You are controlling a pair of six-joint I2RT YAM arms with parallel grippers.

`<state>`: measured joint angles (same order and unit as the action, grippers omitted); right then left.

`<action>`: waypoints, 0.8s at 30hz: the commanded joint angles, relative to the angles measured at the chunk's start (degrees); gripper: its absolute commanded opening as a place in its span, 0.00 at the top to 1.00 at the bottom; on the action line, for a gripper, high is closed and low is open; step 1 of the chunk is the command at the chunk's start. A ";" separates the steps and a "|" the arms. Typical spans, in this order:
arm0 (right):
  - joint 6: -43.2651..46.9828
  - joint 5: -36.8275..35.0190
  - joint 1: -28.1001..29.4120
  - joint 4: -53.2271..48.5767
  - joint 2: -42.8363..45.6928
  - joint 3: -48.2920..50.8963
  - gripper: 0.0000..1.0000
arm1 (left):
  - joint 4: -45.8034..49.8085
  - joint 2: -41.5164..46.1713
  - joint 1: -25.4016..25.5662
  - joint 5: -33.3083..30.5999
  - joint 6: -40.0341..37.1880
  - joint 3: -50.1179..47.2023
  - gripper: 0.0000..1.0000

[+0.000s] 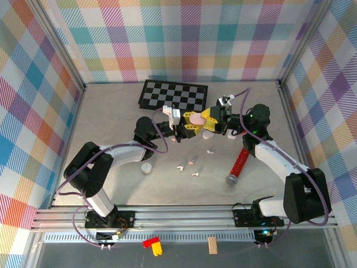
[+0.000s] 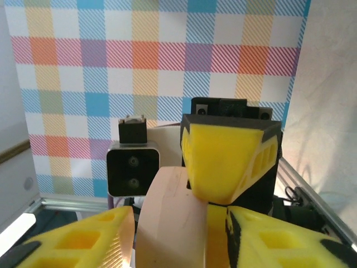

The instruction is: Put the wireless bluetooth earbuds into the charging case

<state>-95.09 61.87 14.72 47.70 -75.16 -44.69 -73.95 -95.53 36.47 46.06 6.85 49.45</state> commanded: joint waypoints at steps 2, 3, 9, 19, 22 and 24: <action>14.20 -2.80 -1.84 -19.07 5.27 -2.73 0.37 | -3.22 1.08 -0.66 1.62 -0.08 -0.32 0.64; 19.70 -4.08 -2.06 -27.42 6.70 -4.17 0.34 | -3.15 1.35 -0.82 1.47 -0.22 -0.77 0.64; 56.06 -17.40 -1.89 -65.19 13.18 -14.88 0.24 | -2.90 2.18 -2.58 0.88 0.22 -3.83 0.64; 90.95 -43.46 14.79 -81.38 13.36 -25.74 0.15 | -2.90 3.53 -6.38 2.11 3.70 -7.88 0.65; 93.03 -43.08 15.81 -80.02 11.03 -26.72 0.13 | -2.78 4.91 -6.50 1.16 2.68 -9.33 0.65; 94.20 -43.15 16.58 -79.44 8.80 -27.54 0.12 | -2.54 5.86 -6.50 0.06 1.89 -10.35 0.64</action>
<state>-8.23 22.20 30.50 -30.35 -63.86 -70.41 -73.84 -92.58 30.33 46.39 9.41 40.34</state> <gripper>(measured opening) 0.873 0.361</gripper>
